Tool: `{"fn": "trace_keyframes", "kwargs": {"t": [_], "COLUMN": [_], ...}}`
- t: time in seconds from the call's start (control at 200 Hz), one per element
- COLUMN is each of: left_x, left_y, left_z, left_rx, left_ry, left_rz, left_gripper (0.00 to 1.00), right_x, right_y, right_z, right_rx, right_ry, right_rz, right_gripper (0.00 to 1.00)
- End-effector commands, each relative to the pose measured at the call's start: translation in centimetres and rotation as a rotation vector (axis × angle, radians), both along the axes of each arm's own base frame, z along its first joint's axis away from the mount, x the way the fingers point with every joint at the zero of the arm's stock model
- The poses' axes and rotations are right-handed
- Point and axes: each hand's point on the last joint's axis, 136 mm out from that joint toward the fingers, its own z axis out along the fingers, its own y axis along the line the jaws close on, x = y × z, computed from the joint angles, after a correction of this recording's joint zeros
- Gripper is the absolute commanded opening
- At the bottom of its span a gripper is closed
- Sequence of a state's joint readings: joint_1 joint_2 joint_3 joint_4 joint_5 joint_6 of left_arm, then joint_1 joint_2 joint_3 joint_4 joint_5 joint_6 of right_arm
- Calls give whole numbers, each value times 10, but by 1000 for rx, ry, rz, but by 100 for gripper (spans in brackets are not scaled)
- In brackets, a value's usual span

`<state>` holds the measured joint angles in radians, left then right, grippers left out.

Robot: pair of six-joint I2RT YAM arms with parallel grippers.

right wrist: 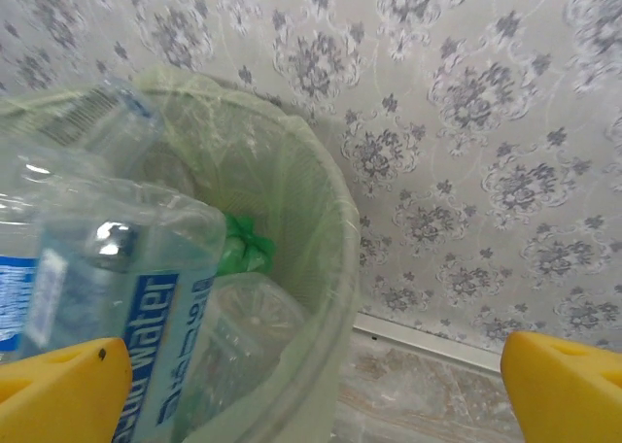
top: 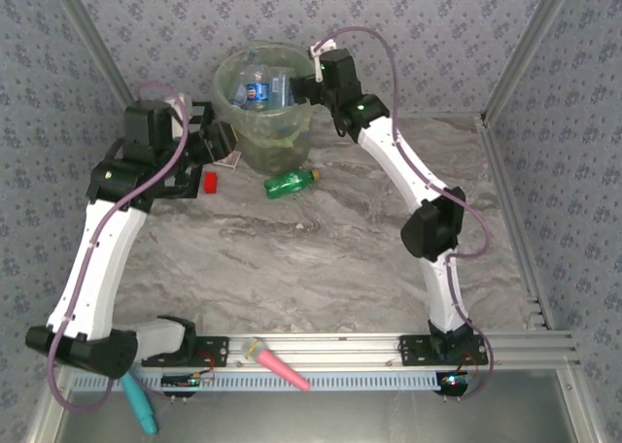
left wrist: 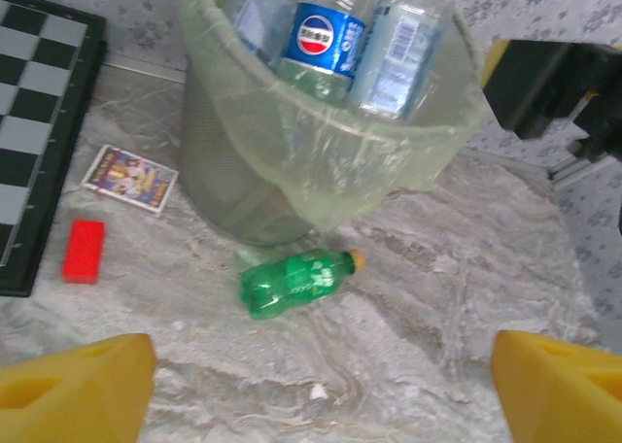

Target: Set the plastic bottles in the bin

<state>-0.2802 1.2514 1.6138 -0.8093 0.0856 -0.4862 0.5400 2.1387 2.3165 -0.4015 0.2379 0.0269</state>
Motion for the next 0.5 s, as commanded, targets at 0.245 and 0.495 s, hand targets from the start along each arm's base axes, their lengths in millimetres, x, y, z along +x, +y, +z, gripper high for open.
{"fn": "trace_keyframes", "kwargs": {"t": [0.245, 0.495], "left_x": [86, 154], "left_y": [-37, -68], "left_z": [40, 51], "left_rx": [-79, -152], "left_ry": [-111, -148], "left_rz": [-95, -168], "left_gripper": [52, 19], "right_x": [-88, -131], "right_y": [-35, -67], "right_z": [67, 70], "right_rx": [168, 165], "right_ry": [-26, -27], "right_rz": [28, -18], "right_gripper": [99, 99]}}
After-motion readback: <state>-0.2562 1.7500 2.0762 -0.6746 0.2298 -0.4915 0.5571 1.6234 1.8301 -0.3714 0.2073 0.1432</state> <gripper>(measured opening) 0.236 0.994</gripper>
